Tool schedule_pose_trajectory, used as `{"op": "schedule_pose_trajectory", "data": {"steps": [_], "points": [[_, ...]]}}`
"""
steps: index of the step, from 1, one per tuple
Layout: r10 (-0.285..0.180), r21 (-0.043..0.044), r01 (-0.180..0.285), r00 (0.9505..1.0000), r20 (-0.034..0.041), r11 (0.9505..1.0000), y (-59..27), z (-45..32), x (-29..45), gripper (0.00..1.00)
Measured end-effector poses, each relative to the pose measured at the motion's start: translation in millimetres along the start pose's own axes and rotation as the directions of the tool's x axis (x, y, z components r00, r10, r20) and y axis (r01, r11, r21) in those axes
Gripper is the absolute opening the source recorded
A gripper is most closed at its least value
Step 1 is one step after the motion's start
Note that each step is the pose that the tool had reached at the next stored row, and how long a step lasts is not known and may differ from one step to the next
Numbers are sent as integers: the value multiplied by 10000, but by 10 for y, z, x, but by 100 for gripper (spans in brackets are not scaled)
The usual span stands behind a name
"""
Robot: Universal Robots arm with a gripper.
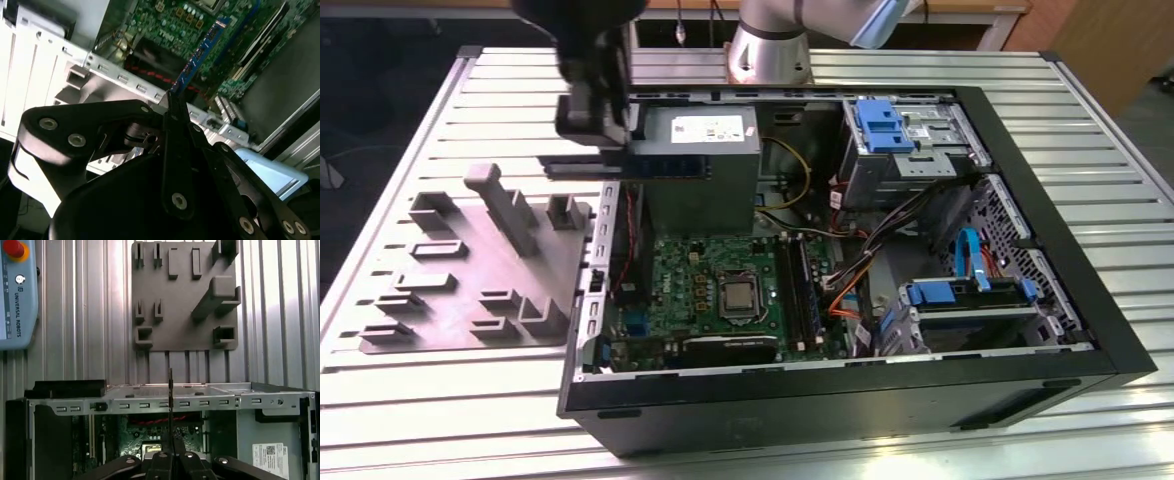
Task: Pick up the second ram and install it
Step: 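Pick up the second ram and move it above second insertion slot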
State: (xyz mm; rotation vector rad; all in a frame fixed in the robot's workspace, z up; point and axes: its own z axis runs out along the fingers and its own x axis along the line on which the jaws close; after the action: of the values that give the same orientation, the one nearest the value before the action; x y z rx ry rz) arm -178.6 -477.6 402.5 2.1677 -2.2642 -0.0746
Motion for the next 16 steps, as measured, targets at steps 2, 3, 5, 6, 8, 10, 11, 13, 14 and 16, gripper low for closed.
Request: {"op": "schedule_pose_trajectory", "data": {"steps": [2,3,5,6,8,10,11,13,14,16], "points": [[2,1,-2,10000,-1,10000,-84,-3,-4,11],[1,1,-1,10000,0,10000,-127,-5,-6,11],[1,0,-1,10000,0,10000,-215,-8,-10,11],[2,0,-2,10000,1,10000,-257,-9,-12,11],[-1,0,1,10000,0,10000,-342,-13,-15,11],[2,0,-2,10000,0,10000,-428,-16,-19,11],[2,0,-2,10000,0,10000,-470,-17,-21,11],[0,0,0,10000,0,10000,-553,-21,-24,11],[1,0,-1,10000,0,10000,-593,-22,-26,11],[1,1,-1,10000,1,10000,-673,-24,-30,11]]}}
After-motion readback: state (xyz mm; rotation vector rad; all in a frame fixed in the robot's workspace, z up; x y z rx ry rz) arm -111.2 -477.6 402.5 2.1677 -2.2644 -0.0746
